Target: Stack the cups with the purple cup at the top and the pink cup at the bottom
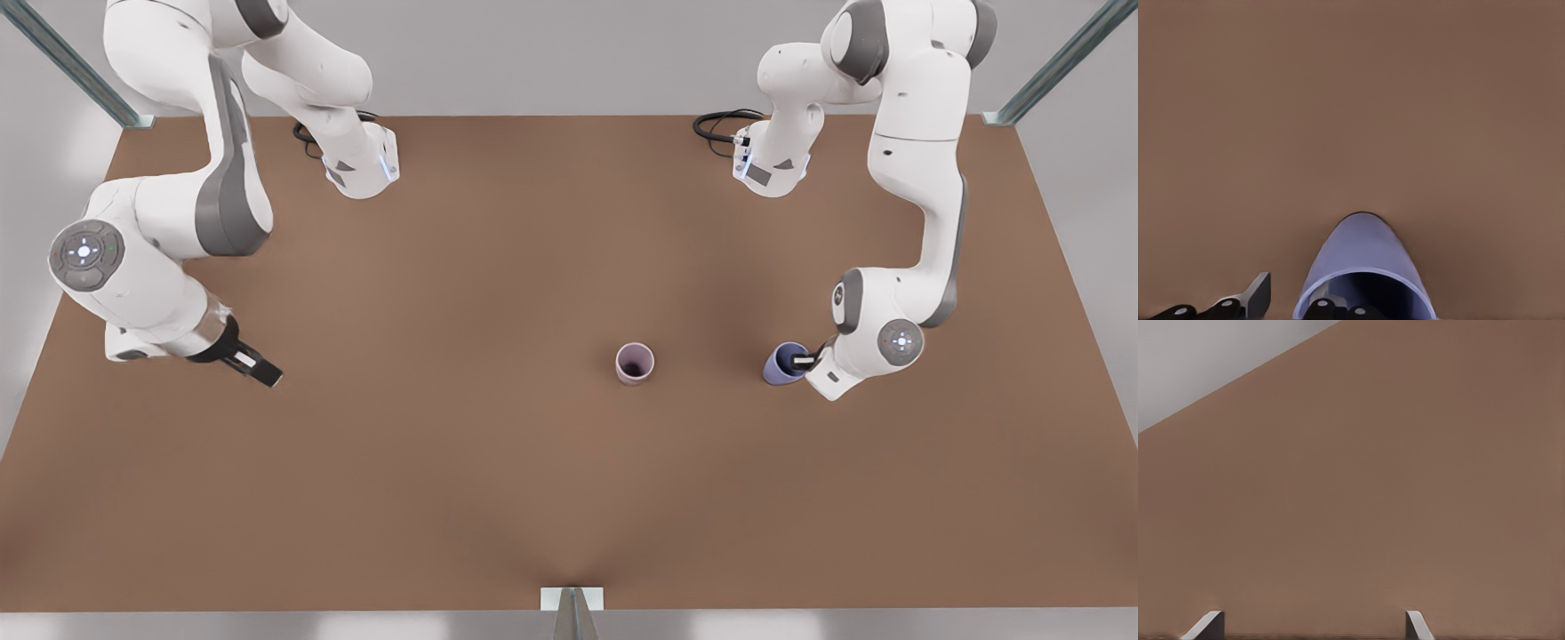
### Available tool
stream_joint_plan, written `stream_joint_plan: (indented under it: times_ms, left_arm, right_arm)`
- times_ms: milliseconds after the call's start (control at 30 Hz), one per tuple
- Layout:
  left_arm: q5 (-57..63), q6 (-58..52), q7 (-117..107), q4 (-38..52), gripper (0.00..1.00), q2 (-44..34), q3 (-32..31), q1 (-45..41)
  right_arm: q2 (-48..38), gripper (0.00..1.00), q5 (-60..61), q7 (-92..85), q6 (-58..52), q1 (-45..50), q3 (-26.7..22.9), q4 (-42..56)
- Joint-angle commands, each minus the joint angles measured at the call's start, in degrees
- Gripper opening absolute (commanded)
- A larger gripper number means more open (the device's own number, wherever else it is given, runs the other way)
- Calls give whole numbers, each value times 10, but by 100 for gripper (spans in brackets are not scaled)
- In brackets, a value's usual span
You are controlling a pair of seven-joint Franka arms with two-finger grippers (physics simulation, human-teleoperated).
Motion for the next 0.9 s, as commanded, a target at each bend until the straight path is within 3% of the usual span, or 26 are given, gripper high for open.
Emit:
stream_joint_plan:
  times_ms: [0,33,200,300,367,433,467,533,633,867]
  left_arm:
    - [-4,10,-1,-7,38,-1,-1,-2]
    - [-4,10,-1,-10,36,-1,-2,-4]
    - [-4,-5,-2,-10,21,-2,-9,-5]
    - [-5,-30,-4,4,21,-6,-14,-5]
    - [-30,-139,-8,78,21,-18,-17,-8]
    - [-36,-179,-40,122,21,-31,-18,-22]
    - [-37,-206,-66,153,21,-30,-30,-23]
    - [-35,-273,-178,234,21,-11,-80,-31]
    - [-31,-304,-292,319,21,34,-106,-86]
    - [-33,-285,-344,395,21,105,-106,-142]
  right_arm:
    - [-13,100,6,-316,-49,5,2,-8]
    - [-25,100,6,-351,-46,7,3,-21]
    - [-43,100,-3,-888,63,0,0,-67]
    - [-152,100,-3,-958,153,9,1,-225]
    - [-166,100,5,-1012,175,9,3,-249]
    - [-160,100,33,-808,135,0,-12,-230]
    - [-160,100,32,-616,96,0,-14,-220]
    - [-123,100,30,-338,26,0,-14,-171]
    - [-82,100,32,-328,21,1,-22,-118]
    - [-75,100,32,-305,20,0,-22,-110]
